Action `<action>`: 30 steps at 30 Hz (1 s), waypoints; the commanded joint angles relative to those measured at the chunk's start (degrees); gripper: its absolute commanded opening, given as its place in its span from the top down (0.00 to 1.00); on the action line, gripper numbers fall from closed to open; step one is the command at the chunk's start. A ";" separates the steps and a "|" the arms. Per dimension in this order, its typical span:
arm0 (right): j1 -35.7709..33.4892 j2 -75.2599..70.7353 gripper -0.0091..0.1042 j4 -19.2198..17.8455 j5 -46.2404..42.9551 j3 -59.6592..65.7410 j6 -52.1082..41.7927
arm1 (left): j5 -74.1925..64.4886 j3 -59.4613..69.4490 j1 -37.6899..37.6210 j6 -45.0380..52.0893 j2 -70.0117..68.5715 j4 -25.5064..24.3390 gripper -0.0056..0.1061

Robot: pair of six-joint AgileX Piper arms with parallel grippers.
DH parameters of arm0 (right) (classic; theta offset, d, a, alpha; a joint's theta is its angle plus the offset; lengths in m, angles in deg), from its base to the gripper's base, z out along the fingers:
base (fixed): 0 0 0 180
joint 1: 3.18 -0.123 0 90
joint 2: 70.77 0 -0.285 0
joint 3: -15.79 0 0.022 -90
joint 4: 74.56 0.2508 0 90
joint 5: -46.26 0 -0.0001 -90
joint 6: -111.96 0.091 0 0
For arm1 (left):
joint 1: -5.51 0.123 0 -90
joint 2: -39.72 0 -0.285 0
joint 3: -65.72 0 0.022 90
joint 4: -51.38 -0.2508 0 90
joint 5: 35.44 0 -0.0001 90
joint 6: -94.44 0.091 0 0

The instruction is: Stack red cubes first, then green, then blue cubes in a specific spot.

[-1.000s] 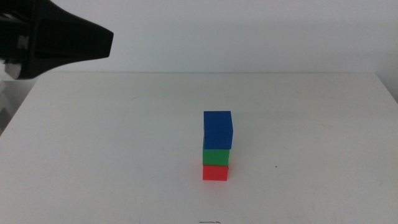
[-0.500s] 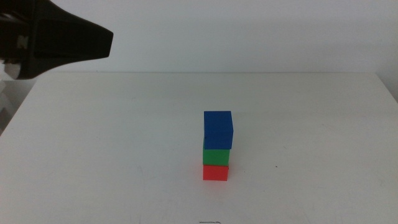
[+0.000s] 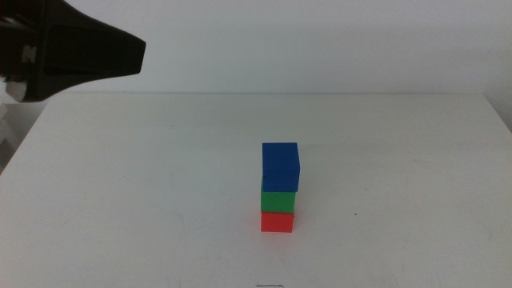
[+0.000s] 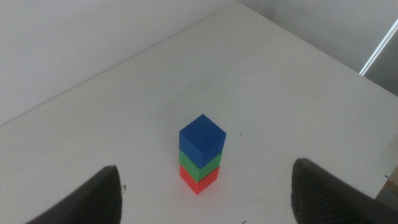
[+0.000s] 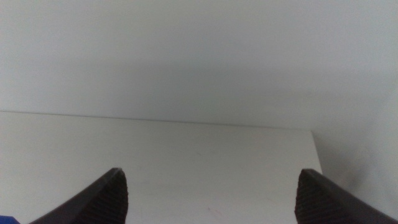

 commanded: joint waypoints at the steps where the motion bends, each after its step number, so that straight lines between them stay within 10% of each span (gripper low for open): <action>1: 0.53 -0.41 0.26 2.15 -5.62 -0.95 -3.31 | 3.21 -1.25 -0.32 -0.05 -0.39 2.41 0.11; 17: 0.53 -0.41 0.26 -2.74 -5.18 -0.95 -3.11 | 7.67 0.22 -0.26 -0.43 -0.48 0.74 0.11; 30: 0.53 -0.41 0.26 -1.69 -5.18 -0.95 -3.11 | 39.51 16.86 -0.26 -31.80 -10.39 -41.49 0.11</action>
